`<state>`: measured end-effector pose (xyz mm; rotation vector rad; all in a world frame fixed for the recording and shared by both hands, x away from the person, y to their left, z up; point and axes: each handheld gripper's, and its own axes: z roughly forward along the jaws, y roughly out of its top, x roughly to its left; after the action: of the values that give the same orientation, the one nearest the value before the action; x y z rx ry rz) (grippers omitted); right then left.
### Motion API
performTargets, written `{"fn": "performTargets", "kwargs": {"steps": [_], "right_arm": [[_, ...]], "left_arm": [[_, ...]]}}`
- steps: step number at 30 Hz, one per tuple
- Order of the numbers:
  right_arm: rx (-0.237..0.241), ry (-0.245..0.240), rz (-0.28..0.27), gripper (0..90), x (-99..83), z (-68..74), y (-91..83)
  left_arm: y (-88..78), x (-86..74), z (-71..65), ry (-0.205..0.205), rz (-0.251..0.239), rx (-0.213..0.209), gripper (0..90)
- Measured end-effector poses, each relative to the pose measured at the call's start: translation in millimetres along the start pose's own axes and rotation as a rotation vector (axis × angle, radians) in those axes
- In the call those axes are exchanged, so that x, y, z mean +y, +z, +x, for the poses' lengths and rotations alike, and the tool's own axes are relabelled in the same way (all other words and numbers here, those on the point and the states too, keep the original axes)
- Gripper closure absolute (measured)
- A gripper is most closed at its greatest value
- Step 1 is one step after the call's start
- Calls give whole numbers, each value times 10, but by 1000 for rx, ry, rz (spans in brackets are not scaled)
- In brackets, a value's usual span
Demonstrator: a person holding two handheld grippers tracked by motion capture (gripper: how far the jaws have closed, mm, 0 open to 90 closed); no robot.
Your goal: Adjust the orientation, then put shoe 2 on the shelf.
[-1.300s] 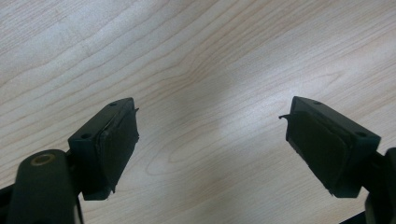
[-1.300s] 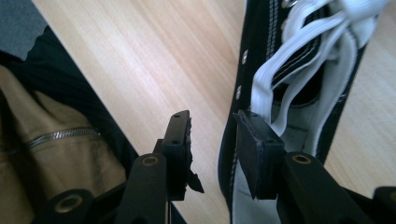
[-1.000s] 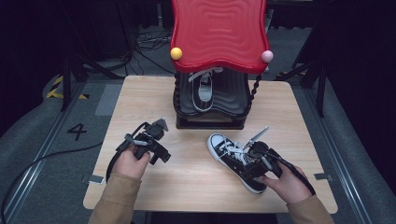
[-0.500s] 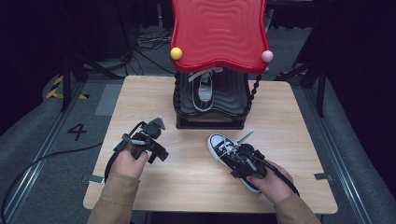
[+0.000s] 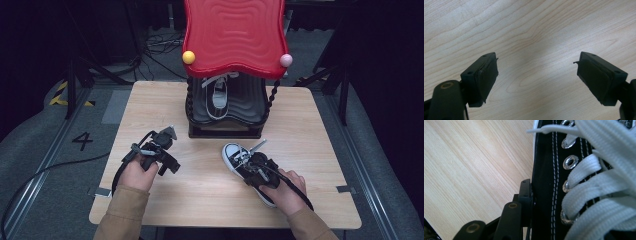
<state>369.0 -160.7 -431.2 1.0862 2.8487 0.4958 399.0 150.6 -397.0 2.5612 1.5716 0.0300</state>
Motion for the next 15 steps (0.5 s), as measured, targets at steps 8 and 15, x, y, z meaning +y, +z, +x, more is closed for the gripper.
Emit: {"fn": "performTargets", "kwargs": {"steps": [8,15], "right_arm": [[-14,11,-3,808,4,25,-18],[-21,29,-35,836,33,45,-127]], "left_arm": [[2,-3,25,-6,-2,-4,176],[-33,-53,106,-29,-15,-12,172]]}}
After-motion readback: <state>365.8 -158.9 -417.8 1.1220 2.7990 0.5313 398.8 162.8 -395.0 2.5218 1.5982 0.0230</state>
